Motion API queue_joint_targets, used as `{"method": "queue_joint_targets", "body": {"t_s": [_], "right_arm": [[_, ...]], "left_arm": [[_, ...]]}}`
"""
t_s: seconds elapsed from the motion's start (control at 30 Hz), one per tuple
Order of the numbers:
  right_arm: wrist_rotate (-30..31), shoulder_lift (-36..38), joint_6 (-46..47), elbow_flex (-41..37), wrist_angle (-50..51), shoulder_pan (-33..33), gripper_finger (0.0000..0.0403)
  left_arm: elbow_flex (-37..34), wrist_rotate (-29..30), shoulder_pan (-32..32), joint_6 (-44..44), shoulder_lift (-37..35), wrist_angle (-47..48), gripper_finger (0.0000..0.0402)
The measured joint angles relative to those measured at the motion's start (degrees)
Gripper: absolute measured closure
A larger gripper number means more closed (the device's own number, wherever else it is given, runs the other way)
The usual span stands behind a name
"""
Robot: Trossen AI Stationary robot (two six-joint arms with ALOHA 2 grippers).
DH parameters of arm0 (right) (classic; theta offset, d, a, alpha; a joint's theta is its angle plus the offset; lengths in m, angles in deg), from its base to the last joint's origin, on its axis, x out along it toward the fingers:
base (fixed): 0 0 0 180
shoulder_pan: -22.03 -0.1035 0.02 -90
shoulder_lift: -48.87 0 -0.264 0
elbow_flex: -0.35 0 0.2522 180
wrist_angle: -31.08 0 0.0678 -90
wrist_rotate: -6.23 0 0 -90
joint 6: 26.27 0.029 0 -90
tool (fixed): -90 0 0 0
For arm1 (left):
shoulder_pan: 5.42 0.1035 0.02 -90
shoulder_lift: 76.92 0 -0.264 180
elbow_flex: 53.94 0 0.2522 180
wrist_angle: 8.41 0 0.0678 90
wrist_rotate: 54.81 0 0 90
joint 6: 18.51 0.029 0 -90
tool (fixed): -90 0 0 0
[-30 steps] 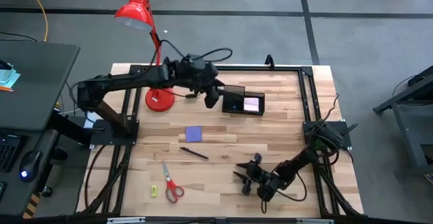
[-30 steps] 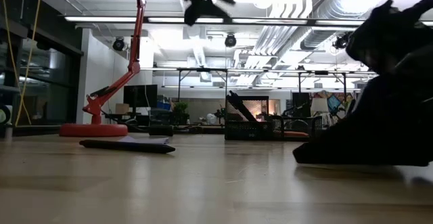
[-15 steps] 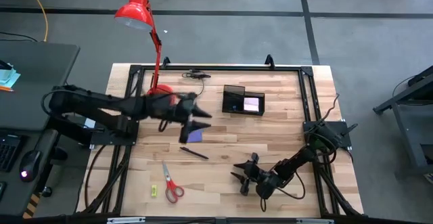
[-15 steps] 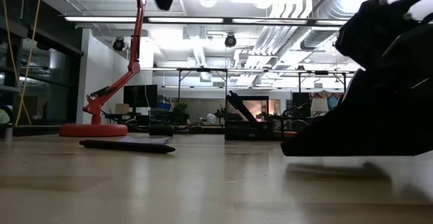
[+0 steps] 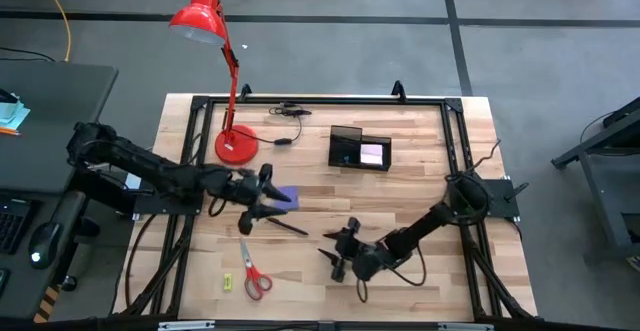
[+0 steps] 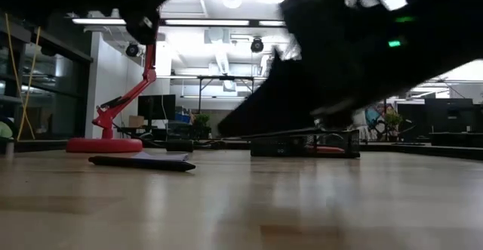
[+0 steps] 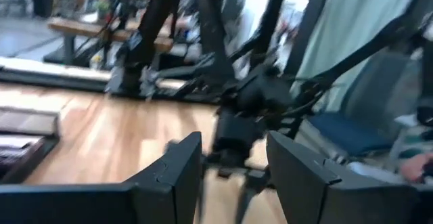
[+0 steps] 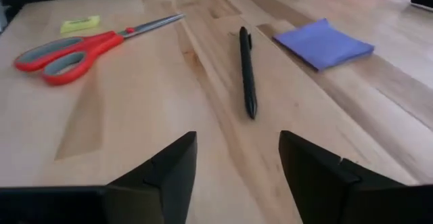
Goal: Pick and place office supplies into organizer
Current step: Put the black pen into the black desk organizer
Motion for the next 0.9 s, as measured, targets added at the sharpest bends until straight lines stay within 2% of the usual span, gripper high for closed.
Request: {"method": "queue_joint_targets", "body": {"t_s": [0.1, 0.17, 0.37, 0.57, 0.8, 0.9], "right_arm": [[-0.02, -2.1, -2.91, 2.49, 0.12, 1.42, 0.0181], [-0.06, -3.55, -3.79, 3.75, 0.32, 2.43, 0.0176], [-1.17, -7.89, -7.64, 6.61, -2.07, 4.84, 0.0178], [-6.65, -11.19, -8.83, 6.66, -10.47, 6.94, 0.018], [-7.55, -11.6, -10.71, 6.66, -12.43, 8.04, 0.018], [-9.93, -11.69, -11.18, 6.63, -14.14, 9.06, 0.0183]], "left_arm": [[-3.89, 0.55, -2.16, 0.06, -0.19, -7.06, 0.0252], [-5.43, 0.57, -3.21, 0.03, -0.53, -8.61, 0.0252], [-5.95, -1.16, -3.61, -0.01, -1.53, -8.52, 0.0252], [-5.95, -1.83, -3.61, -0.03, -1.58, -7.9, 0.0252], [-5.93, -2.03, -3.5, -0.29, -1.58, -7.86, 0.0252], [-5.94, -2.03, -3.5, -0.29, -1.58, -7.86, 0.0252]]}}
